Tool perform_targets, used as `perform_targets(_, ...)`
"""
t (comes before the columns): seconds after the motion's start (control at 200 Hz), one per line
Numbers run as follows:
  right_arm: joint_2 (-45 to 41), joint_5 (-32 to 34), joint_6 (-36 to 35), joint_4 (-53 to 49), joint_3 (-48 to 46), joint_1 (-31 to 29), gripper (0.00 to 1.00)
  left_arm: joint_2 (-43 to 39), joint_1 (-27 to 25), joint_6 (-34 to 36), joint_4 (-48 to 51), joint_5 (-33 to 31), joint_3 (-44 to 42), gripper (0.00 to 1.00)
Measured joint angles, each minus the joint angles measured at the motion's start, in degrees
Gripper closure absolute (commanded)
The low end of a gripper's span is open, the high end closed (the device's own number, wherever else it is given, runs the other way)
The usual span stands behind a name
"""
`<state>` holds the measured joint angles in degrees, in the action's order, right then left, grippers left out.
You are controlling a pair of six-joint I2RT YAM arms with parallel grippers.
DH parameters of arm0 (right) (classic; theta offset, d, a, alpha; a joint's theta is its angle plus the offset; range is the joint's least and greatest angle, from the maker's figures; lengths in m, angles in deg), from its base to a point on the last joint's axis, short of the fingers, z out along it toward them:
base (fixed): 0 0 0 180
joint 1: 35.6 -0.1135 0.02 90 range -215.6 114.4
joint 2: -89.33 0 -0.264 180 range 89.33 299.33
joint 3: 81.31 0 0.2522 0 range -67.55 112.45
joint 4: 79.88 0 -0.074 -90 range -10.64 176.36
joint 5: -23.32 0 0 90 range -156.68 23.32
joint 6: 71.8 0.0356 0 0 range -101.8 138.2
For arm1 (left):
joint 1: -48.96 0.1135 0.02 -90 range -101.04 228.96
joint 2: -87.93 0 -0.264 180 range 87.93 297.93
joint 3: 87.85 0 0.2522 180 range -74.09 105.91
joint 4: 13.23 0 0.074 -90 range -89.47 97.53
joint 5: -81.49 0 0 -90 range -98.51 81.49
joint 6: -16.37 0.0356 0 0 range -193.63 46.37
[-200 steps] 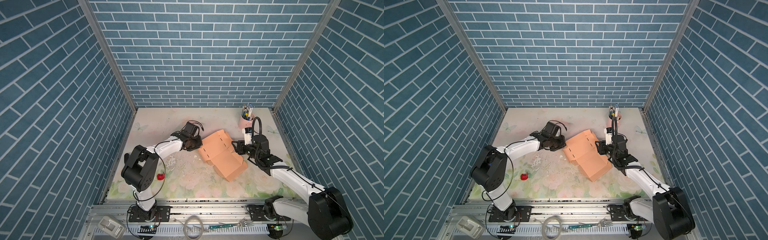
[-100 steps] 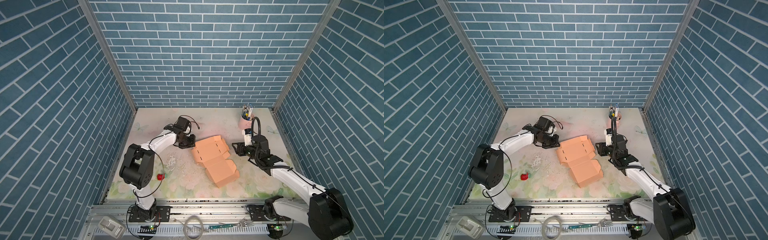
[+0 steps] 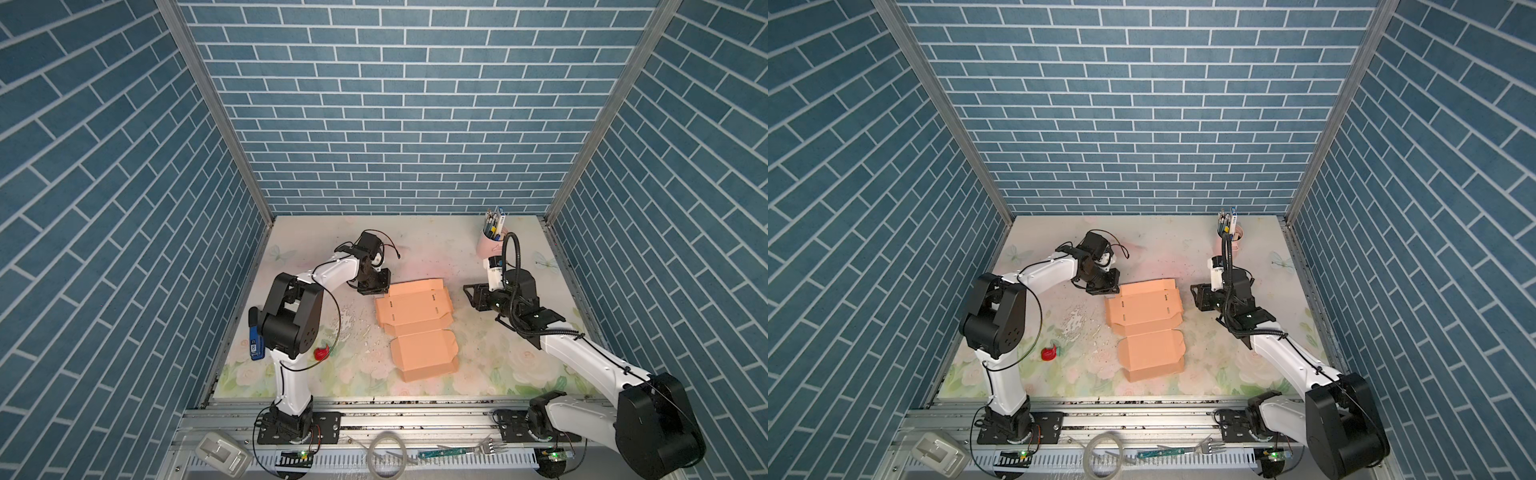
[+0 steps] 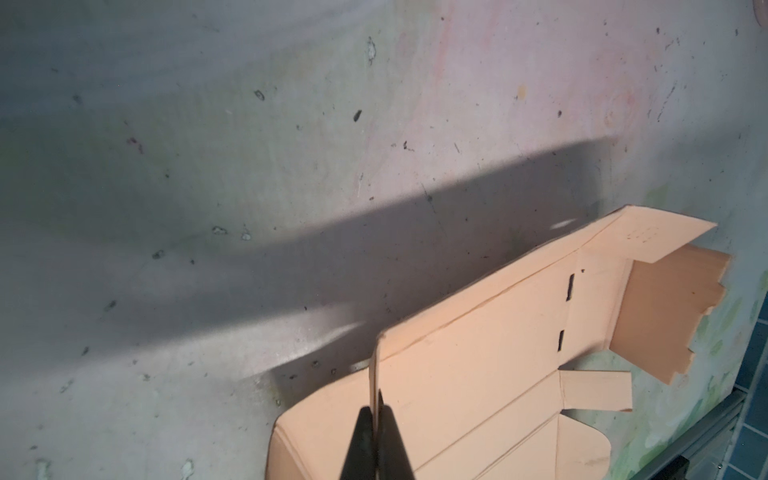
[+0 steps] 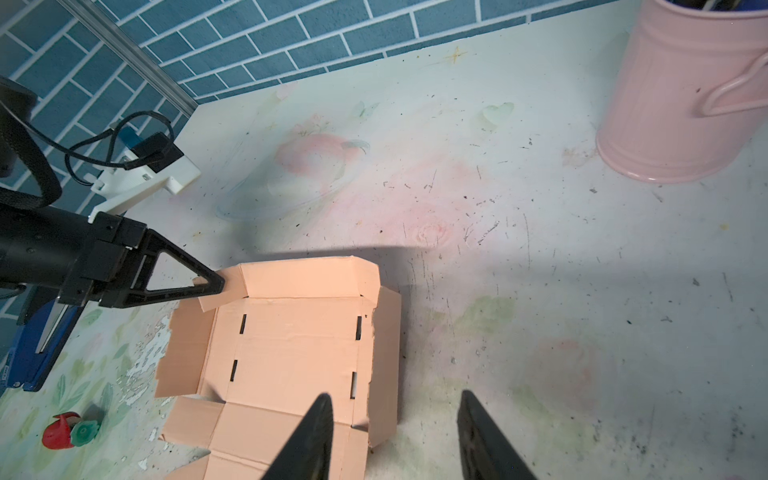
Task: Fold the paper box
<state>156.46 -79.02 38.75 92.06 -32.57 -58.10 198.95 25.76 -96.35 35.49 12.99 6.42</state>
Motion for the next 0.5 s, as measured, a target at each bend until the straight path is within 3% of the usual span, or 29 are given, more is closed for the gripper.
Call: perform_targets(0.5, 6.6, -0.2, 0.0, 1.7, 3.5, -2.1, 0.51, 0.0, -1.1, -1.7, -8.3, -2.5, 3.1, 1.0)
